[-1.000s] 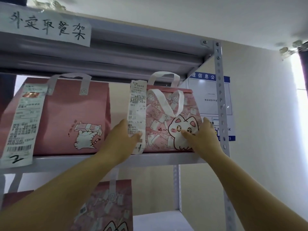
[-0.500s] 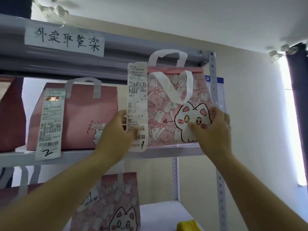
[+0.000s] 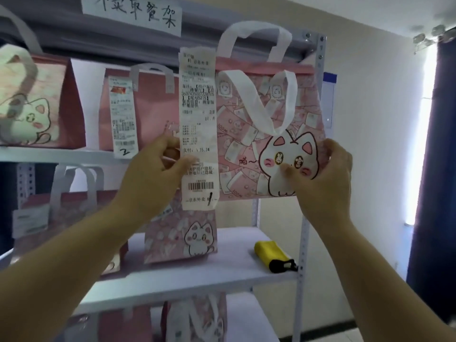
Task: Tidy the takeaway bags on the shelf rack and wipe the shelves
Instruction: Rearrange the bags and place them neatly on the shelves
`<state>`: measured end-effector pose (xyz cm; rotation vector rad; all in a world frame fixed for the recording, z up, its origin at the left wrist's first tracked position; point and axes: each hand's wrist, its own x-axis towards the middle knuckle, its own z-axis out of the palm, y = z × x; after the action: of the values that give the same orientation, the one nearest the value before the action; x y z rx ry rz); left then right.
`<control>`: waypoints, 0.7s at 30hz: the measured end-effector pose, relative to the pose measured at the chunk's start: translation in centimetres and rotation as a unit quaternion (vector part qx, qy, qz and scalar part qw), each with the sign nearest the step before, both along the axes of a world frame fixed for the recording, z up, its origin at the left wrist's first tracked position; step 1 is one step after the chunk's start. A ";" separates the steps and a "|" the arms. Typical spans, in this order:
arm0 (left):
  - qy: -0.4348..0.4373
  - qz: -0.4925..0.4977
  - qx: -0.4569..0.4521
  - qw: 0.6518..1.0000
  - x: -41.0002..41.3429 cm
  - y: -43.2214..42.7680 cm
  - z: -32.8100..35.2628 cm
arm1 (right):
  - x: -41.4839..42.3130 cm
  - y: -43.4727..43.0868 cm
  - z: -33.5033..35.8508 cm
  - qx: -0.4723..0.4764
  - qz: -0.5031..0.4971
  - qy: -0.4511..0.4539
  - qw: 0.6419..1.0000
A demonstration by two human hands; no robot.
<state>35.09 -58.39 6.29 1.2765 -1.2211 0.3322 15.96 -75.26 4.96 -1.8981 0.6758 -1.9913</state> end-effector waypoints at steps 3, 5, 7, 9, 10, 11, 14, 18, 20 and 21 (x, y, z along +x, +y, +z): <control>0.012 0.018 0.009 1.000 -0.7 2.5 -2.0 | -0.4 1.8 -2.2 0.017 0.023 0.004 1.000; 0.022 0.038 0.017 0.999 -0.9 4.0 -3.6 | -0.2 2.7 -3.8 0.031 0.041 0.011 0.999; 0.040 0.055 0.025 0.997 -0.9 5.5 -5.4 | 0.4 3.5 -5.3 0.043 0.064 0.021 0.997; 0.052 0.078 0.043 0.995 -0.5 6.9 -7.2 | 1.2 4.2 -6.8 0.053 0.082 0.036 0.995; 0.057 0.088 0.053 0.993 -0.3 7.6 -8.1 | 1.8 4.6 -7.6 0.059 0.090 0.046 0.993; 0.066 0.096 0.060 0.991 0.0 8.3 -8.9 | 2.4 4.9 -8.4 0.065 0.097 0.057 0.992; 0.106 0.124 0.075 0.984 1.1 10.2 -11.5 | 4.5 5.8 -10.7 0.083 0.126 0.087 0.985; 0.151 0.185 0.086 0.967 2.6 12.4 -14.4 | 7.7 7.0 -13.1 0.108 0.174 0.120 0.972; 0.172 0.213 0.094 0.957 3.4 13.5 -15.5 | 9.3 7.6 -14.2 0.120 0.199 0.136 0.963; 0.180 0.228 0.100 0.952 3.8 14.0 -15.9 | 10.1 7.9 -14.7 0.123 0.211 0.145 0.959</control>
<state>38.93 -44.43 -9.64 1.7118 -0.6524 0.2939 26.04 -67.38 -9.69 -1.9936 0.5048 -1.3219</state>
